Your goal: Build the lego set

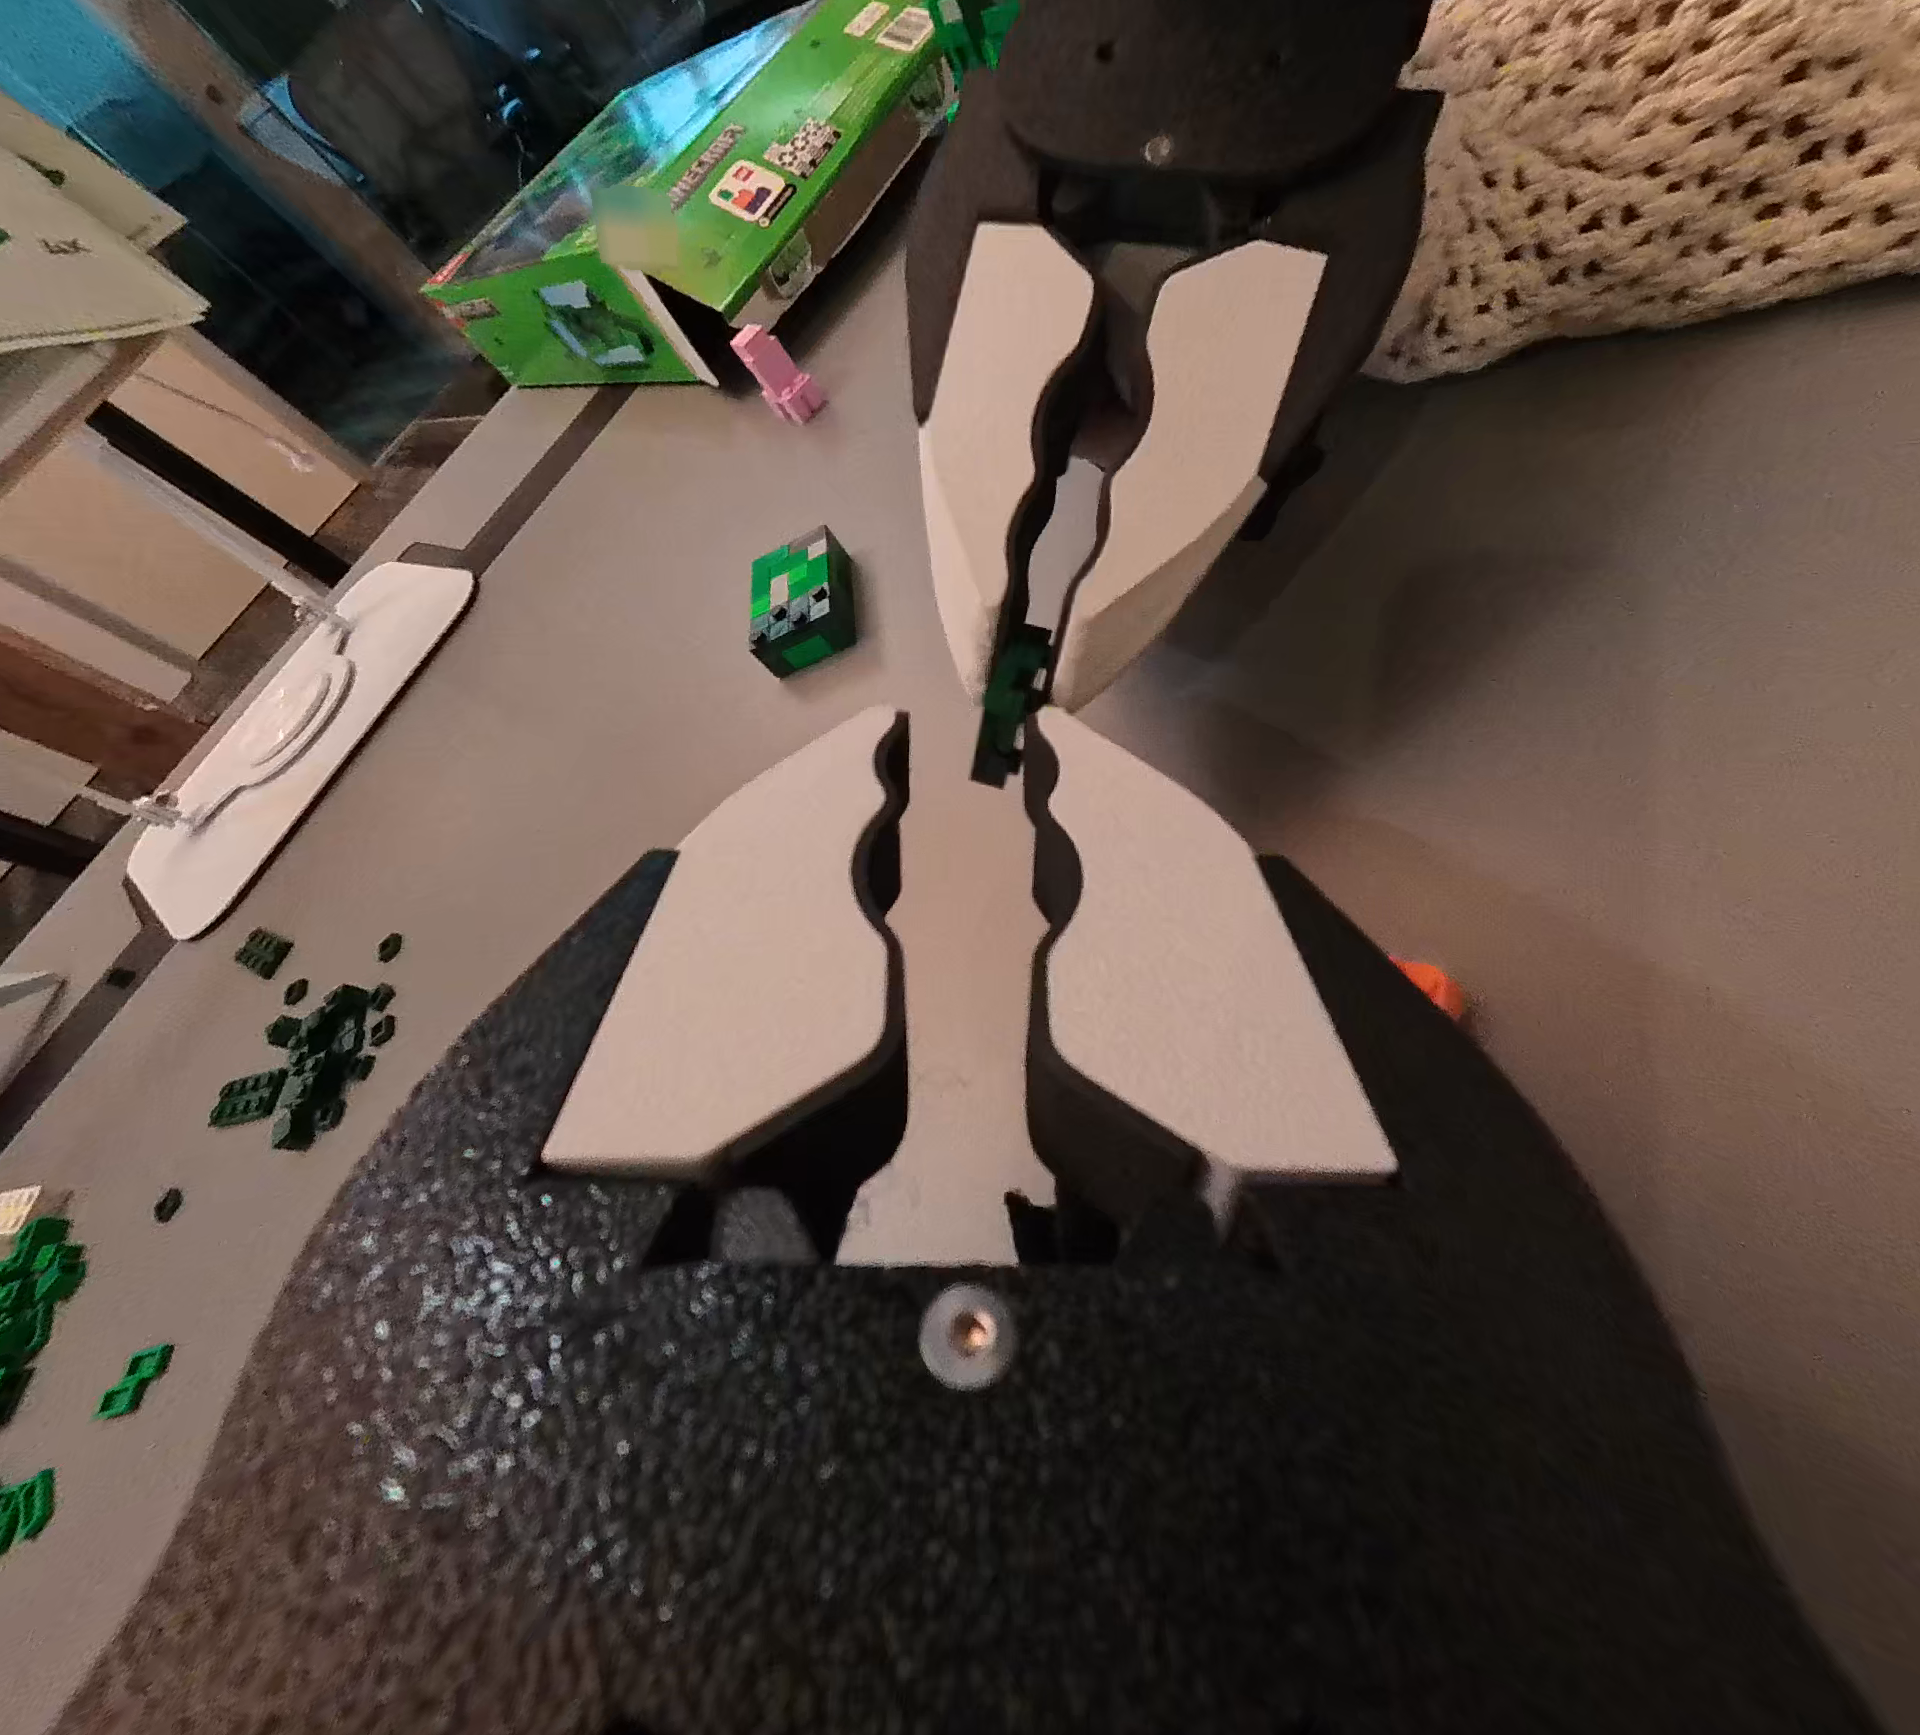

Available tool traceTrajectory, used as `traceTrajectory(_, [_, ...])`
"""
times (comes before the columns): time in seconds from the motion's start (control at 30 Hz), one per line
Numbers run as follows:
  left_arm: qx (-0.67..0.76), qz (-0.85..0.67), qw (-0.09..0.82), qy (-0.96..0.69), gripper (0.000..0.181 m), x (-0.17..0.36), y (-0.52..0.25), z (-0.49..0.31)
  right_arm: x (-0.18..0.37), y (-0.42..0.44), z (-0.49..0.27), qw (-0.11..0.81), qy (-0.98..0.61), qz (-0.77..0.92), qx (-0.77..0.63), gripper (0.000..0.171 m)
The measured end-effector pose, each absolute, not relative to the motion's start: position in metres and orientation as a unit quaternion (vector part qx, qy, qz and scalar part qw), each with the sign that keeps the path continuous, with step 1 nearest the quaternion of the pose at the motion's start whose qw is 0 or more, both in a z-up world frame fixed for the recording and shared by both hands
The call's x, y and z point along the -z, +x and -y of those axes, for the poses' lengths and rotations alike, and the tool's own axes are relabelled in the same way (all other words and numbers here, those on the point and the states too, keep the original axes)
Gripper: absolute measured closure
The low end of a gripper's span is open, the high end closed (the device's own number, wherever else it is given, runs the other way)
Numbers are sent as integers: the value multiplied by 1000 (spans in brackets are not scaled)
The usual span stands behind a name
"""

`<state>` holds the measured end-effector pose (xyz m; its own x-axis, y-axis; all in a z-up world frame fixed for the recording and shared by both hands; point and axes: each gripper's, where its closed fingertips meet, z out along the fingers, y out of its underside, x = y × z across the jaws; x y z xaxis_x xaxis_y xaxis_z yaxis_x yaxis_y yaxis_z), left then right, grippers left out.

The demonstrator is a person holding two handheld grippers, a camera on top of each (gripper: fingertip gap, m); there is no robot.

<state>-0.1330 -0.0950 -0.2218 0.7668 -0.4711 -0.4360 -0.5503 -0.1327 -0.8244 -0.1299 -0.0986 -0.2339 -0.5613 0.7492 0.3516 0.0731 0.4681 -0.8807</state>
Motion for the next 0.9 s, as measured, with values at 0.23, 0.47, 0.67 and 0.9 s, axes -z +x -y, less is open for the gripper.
traceTrajectory(0.23, [-23,-362,562,-743,173,225,-125,100,235,-128,101,373,-265,771,-444,163])
traceTrajectory(0.47, [-23,-365,555,-748,174,224,-125,100,232,-128,99,388,-264,763,-444,160])
traceTrajectory(0.67, [-20,-362,546,-756,174,226,-127,101,236,-128,98,404,-251,772,-423,161])
traceTrajectory(0.9, [-9,-327,577,-749,163,211,-128,100,215,-118,95,370,-255,728,-518,163])
